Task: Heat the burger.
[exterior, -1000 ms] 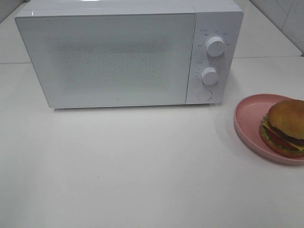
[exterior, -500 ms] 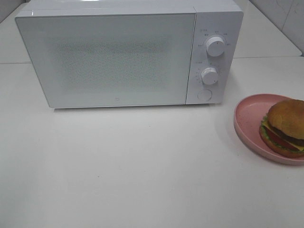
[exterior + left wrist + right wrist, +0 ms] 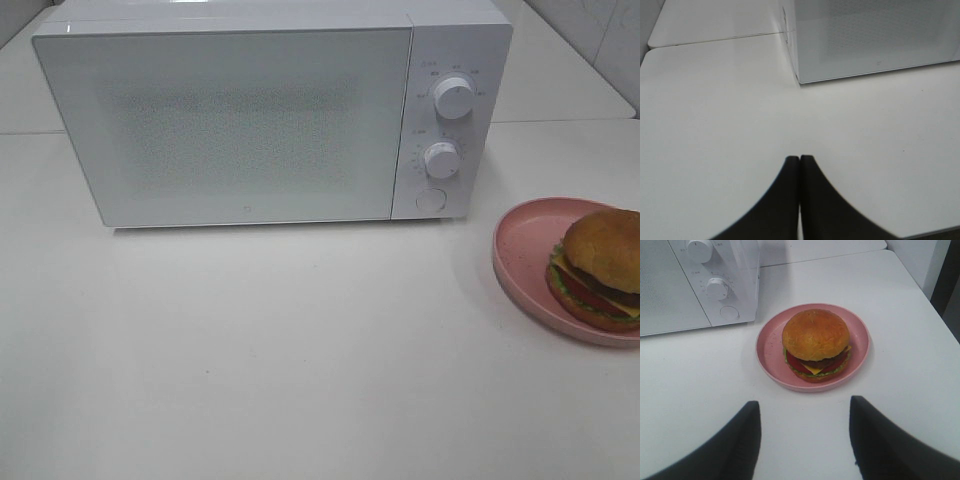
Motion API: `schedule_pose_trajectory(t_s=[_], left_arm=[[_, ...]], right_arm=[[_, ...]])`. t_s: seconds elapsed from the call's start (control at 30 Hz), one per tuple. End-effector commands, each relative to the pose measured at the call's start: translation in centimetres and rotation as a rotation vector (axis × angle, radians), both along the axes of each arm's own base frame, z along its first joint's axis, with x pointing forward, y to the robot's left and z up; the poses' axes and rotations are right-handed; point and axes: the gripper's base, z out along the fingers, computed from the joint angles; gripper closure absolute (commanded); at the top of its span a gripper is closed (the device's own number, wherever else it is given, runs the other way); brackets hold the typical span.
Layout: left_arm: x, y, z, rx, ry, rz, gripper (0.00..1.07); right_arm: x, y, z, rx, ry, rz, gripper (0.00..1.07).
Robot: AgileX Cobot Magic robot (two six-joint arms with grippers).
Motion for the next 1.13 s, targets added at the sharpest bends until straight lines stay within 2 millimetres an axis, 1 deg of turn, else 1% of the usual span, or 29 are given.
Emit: schedule_pose_trajectory(t_s=[0.03, 0.2, 1.13], left_arm=[[-0.18, -0.02, -0.02, 0.001, -0.019, 0.040, 1.07], [-0.31, -0.05, -0.03, 0.001, -0.029, 0.069, 1.07], [-0.31, -0.05, -0.03, 0.004, -0.030, 0.068, 1.07]], right_arm=[[-0.36, -0.03, 0.05, -0.008, -0.032, -0.008, 0.55], [-0.36, -0.03, 0.05, -0.008, -0.032, -0.008, 0.55], [-0.36, -0.03, 0.05, -0.008, -0.032, -0.008, 0.55]])
